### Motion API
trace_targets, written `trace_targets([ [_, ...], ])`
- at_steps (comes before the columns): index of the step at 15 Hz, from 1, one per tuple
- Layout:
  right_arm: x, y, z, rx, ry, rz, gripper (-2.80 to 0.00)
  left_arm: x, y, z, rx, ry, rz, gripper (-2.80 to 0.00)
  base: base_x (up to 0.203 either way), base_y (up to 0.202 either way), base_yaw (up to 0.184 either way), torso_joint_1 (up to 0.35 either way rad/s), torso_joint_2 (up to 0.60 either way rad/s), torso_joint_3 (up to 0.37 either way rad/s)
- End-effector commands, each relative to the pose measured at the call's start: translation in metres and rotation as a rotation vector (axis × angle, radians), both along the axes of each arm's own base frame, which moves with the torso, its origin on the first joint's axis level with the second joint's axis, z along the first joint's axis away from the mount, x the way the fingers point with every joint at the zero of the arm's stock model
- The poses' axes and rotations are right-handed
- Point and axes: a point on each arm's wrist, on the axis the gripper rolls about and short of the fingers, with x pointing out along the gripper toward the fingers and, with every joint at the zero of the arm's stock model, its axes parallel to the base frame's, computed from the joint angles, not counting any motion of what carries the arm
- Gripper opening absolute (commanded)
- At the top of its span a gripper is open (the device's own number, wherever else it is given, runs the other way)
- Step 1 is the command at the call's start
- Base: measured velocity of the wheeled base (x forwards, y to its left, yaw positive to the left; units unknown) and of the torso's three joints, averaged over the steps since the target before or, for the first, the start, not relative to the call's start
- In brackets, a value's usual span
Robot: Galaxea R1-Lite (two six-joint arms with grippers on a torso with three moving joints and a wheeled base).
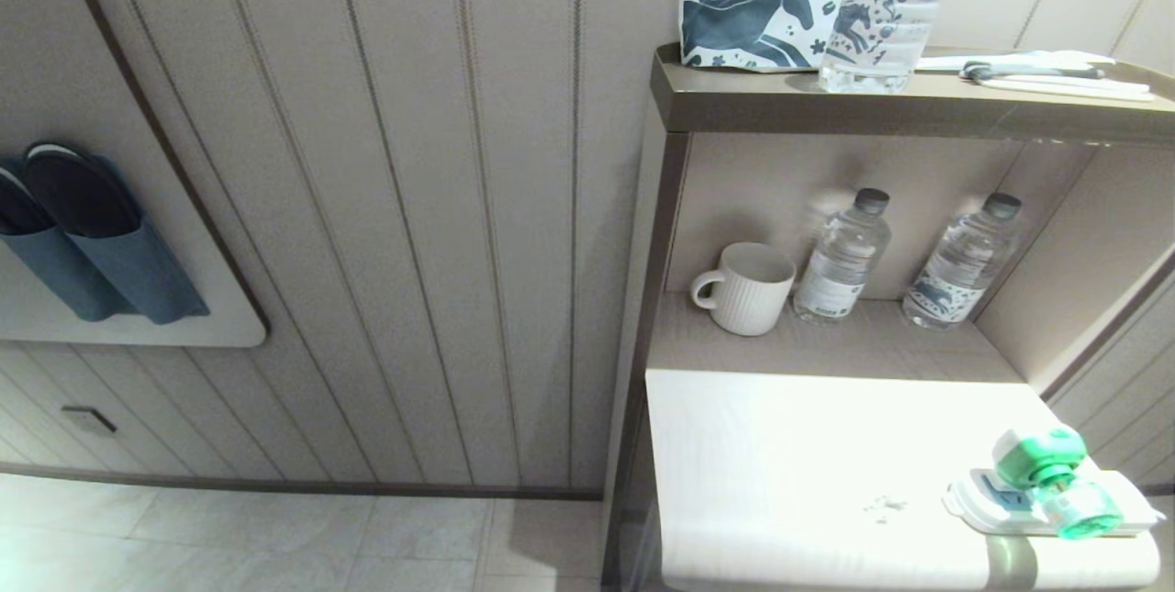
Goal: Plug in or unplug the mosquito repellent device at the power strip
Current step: Hold the socket with your left hand and unplug it with your right hand
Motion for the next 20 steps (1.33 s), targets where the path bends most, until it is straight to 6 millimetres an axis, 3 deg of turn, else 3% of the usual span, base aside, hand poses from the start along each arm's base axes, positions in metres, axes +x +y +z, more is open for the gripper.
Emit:
trace_targets([
  [1, -0.053, 0.010, -0.005, -0.015, -0.093, 0.013, -2.80, 0.000, 0.000, 0.000, 0.000, 0.002, 0.000, -2.80, 0.000, 0.000, 0.000, 0.000, 0.00, 0.000],
  [4, -0.093, 0.017, -0.037, -0.004, -0.073, 0.025, -2.80, 0.000, 0.000, 0.000, -0.001, 0.005, 0.000, -2.80, 0.000, 0.000, 0.000, 0.000, 0.00, 0.000],
  [6, -0.101, 0.019, -0.069, -0.005, -0.085, 0.011, -2.80, 0.000, 0.000, 0.000, -0.004, 0.005, 0.000, -2.80, 0.000, 0.000, 0.000, 0.000, 0.00, 0.000],
  [10, -0.094, 0.018, -0.130, -0.035, -0.230, 0.008, -2.80, 0.000, 0.000, 0.000, -0.003, 0.006, 0.000, -2.80, 0.000, 0.000, 0.000, 0.000, 0.00, 0.000],
  [13, -0.092, 0.017, -0.162, -0.058, -0.381, 0.026, -2.80, 0.000, 0.000, 0.000, -0.003, 0.006, 0.000, -2.80, 0.000, 0.000, 0.000, 0.000, 0.00, 0.000],
  [18, -0.067, 0.013, -0.198, -0.067, -0.614, 0.044, -2.80, 0.000, 0.000, 0.000, -0.001, 0.006, 0.000, -2.80, 0.000, 0.000, 0.000, 0.000, 0.00, 0.000],
  [20, -0.067, 0.014, -0.196, -0.045, -0.640, 0.095, -2.80, 0.000, 0.000, -0.001, -0.001, 0.008, 0.000, -2.80, 0.000, 0.000, 0.000, 0.000, 0.00, 0.000],
])
